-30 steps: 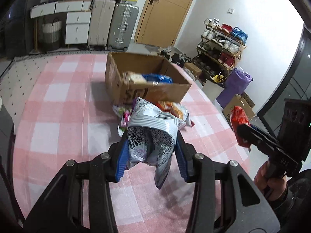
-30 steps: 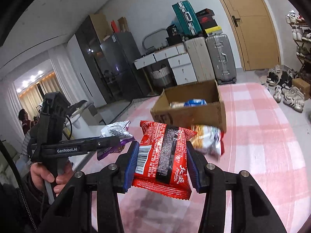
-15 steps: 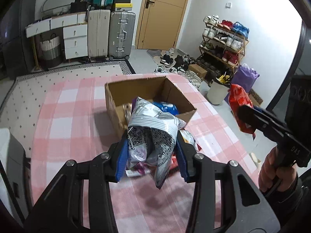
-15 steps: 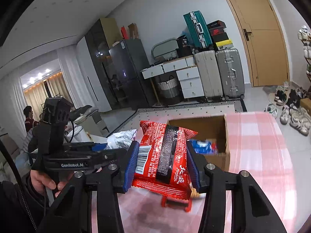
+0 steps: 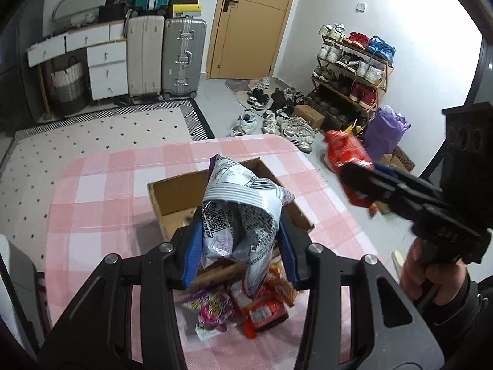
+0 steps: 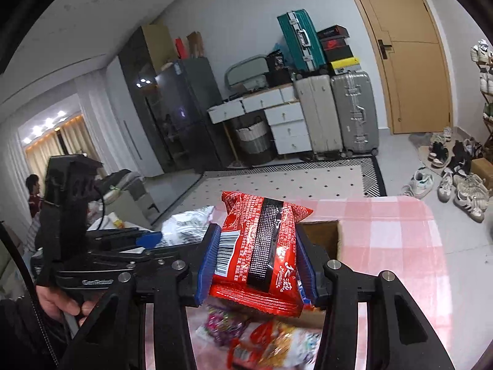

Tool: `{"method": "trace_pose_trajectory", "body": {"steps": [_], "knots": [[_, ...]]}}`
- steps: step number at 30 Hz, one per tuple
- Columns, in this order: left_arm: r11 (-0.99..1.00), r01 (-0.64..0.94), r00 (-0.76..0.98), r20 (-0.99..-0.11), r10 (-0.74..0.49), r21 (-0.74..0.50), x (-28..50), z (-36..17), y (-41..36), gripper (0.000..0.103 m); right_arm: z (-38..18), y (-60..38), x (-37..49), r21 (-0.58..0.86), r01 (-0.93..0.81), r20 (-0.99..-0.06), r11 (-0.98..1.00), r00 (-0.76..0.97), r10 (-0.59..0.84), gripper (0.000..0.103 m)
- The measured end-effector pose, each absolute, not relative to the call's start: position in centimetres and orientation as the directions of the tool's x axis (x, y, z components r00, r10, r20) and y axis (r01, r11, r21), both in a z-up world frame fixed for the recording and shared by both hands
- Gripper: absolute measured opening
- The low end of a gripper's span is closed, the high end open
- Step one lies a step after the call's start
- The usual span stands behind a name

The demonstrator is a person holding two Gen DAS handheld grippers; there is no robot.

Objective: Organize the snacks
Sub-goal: 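Carry both packs over the box and open both tools to drop them, then withdraw both tools from the box back toward the snack pile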

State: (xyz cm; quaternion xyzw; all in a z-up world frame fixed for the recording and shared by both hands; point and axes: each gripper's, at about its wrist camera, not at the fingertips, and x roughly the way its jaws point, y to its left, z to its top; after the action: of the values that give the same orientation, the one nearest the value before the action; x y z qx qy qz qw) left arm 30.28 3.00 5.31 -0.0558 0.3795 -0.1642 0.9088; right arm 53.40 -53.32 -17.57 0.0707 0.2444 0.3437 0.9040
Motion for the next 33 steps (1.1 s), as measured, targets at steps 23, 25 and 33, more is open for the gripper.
{"method": "trace_pose_trajectory", "body": {"steps": [23, 25, 33], "knots": [[0.933, 0.233, 0.56, -0.747, -0.358, -0.273, 40.7, -4.1, 3.7, 0.042, -24.6, -48.1, 63.4, 0.333, -0.533, -0.547, 0.778, 0.563, 0.62, 0.047], [0.931, 0.233, 0.55, -0.752, -0.364, -0.28, 41.3, -4.7, 3.7, 0.045, -25.1, -47.8, 64.0, 0.323, -0.526, -0.566, 0.787, 0.559, 0.606, 0.05], [0.946, 0.219, 0.602, -0.729, -0.325, -0.241, 40.0, -3.8, 3.9, 0.077, -24.8, -49.5, 63.5, 0.344, -0.501, -0.537, 0.794, 0.588, 0.604, 0.077]]}}
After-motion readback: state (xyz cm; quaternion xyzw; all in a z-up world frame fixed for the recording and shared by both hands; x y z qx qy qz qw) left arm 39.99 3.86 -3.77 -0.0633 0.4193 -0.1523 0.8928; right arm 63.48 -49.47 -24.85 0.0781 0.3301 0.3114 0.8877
